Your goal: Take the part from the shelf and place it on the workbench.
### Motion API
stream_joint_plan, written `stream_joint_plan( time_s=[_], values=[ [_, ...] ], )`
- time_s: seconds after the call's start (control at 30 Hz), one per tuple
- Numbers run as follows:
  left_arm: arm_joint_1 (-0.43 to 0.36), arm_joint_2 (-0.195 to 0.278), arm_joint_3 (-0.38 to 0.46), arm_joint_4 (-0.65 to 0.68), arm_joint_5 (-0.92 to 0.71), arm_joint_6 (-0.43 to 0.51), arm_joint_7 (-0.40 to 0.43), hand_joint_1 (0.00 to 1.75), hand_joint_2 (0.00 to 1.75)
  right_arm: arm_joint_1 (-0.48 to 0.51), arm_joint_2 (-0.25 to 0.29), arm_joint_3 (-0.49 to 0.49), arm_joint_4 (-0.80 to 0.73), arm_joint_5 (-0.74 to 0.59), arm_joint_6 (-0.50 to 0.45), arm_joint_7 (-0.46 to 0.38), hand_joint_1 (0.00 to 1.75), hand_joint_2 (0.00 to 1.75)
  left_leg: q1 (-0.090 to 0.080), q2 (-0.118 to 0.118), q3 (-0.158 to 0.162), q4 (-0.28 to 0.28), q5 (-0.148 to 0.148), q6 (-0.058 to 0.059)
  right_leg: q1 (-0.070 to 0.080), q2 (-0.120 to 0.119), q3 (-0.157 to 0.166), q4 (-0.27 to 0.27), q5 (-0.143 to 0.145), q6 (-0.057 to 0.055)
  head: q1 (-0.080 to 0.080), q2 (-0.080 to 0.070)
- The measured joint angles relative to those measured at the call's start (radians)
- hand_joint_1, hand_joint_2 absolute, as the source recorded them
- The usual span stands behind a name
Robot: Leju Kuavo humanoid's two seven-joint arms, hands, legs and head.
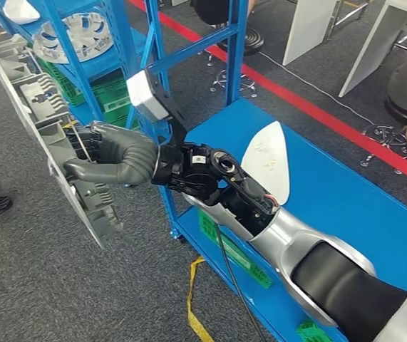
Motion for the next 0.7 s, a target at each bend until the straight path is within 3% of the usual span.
stream_joint_plan(
  time_s=[0.03,0.07,0.1,0.2,0.27,0.33,0.37,0.43,0.47,0.53,0.57,0.6,0.63,0.7],
  values=[
    [0.001,-0.001,0.0,0.0,0.0,0.0,0.0,0.0,1.75,0.002,0.0,0.0,-0.001,0.0,-0.001,0.002,1.75,1.75,0.003,0.004,-0.029,0.057,-0.018,-0.004,0.0,-0.011,-0.001,0.0,0.0,0.0,-0.003,0.0],
    [0.002,-0.002,0.0,0.0,0.0,0.0,0.0,0.0,1.75,0.003,0.0,0.0,-0.001,0.0,-0.001,0.004,1.75,1.75,0.007,0.008,-0.041,0.08,-0.018,-0.008,0.0,-0.021,-0.001,0.0,-0.001,0.001,-0.006,0.0],
    [0.003,-0.002,0.0,0.0,0.0,-0.001,0.0,0.0,1.75,0.004,0.0,0.001,-0.002,0.0,-0.001,0.005,1.75,1.75,0.012,0.012,-0.03,0.058,0.002,-0.011,0.0,-0.031,-0.001,0.001,-0.002,0.002,-0.008,0.0],
    [0.002,-0.002,0.0,0.0,0.0,-0.002,0.0,0.0,1.75,0.005,0.0,0.0,-0.013,0.0,-0.005,0.007,1.75,1.75,0.018,0.052,0.074,-0.143,0.088,-0.018,0.002,-0.056,0.0,0.01,-0.014,0.016,-0.012,0.0],
    [0.0,-0.003,0.0,0.0,-0.001,-0.004,0.0,0.0,1.75,0.006,0.0,0.0,-0.021,0.0,-0.008,0.009,1.75,1.75,0.013,0.066,0.106,-0.207,0.103,-0.008,0.008,-0.07,-0.001,0.017,-0.022,0.027,-0.008,0.0],
    [0.002,-0.004,0.0,0.0,-0.003,-0.005,0.0,0.0,1.75,0.009,-0.001,0.0,-0.027,-0.001,-0.012,0.013,1.75,1.75,0.009,0.047,0.104,-0.207,0.102,0.009,0.007,-0.081,0.001,0.019,-0.029,0.036,0.002,0.0],
    [0.002,-0.004,0.0,0.0,-0.003,-0.005,0.0,0.0,1.75,0.011,-0.001,0.0,-0.03,-0.001,-0.014,0.015,1.75,1.75,0.009,0.039,0.104,-0.207,0.101,0.016,0.004,-0.074,-0.002,0.027,-0.038,0.042,0.005,0.0],
    [0.001,-0.002,0.0,0.0,-0.005,-0.003,0.0,0.0,1.75,0.014,-0.002,-0.001,-0.035,-0.002,-0.016,0.02,1.75,1.75,0.008,0.025,0.107,-0.208,0.102,0.03,-0.001,-0.04,-0.033,0.101,-0.084,0.049,0.012,0.0],
    [-0.001,-0.002,0.0,0.0,-0.005,-0.002,0.0,0.0,1.75,0.015,-0.003,-0.001,-0.037,-0.002,-0.017,0.022,1.75,1.75,0.007,0.018,0.107,-0.208,0.102,0.034,-0.002,-0.02,-0.065,0.17,-0.118,0.05,0.016,0.0],
    [-0.003,-0.002,0.0,0.0,-0.006,0.002,-0.001,0.0,1.75,0.022,-0.008,-0.002,-0.038,-0.002,-0.018,0.024,1.75,1.75,0.002,-0.001,0.107,-0.207,0.101,0.04,-0.002,-0.003,-0.134,0.312,-0.169,0.048,0.025,0.0],
    [-0.003,-0.002,0.0,0.0,-0.005,0.004,-0.002,0.0,1.75,0.026,-0.01,-0.002,-0.038,-0.002,-0.018,0.025,1.75,1.75,0.0,-0.012,0.108,-0.207,0.101,0.041,-0.001,0.0,-0.153,0.343,-0.169,0.045,0.029,0.0],
    [-0.002,-0.003,0.0,0.0,-0.003,0.005,-0.003,0.0,1.75,0.03,-0.011,-0.002,-0.038,-0.002,-0.018,0.027,1.75,1.75,-0.003,-0.023,0.109,-0.207,0.101,0.041,0.0,0.002,-0.153,0.332,-0.15,0.039,0.031,0.0],
    [-0.002,-0.004,0.0,0.0,0.001,0.006,-0.003,0.0,1.75,0.031,-0.011,-0.002,-0.038,-0.003,-0.018,0.028,1.75,1.75,-0.004,-0.035,0.111,-0.207,0.101,0.042,0.002,0.008,-0.133,0.281,-0.113,0.033,0.033,0.0],
    [-0.003,-0.007,0.0,0.0,0.007,0.006,-0.004,0.0,1.75,0.031,-0.012,-0.002,-0.041,-0.003,-0.018,0.029,1.75,1.75,-0.005,-0.056,0.112,-0.207,0.102,0.041,0.006,0.044,-0.071,0.134,-0.036,0.017,0.035,0.0]
  ],
)
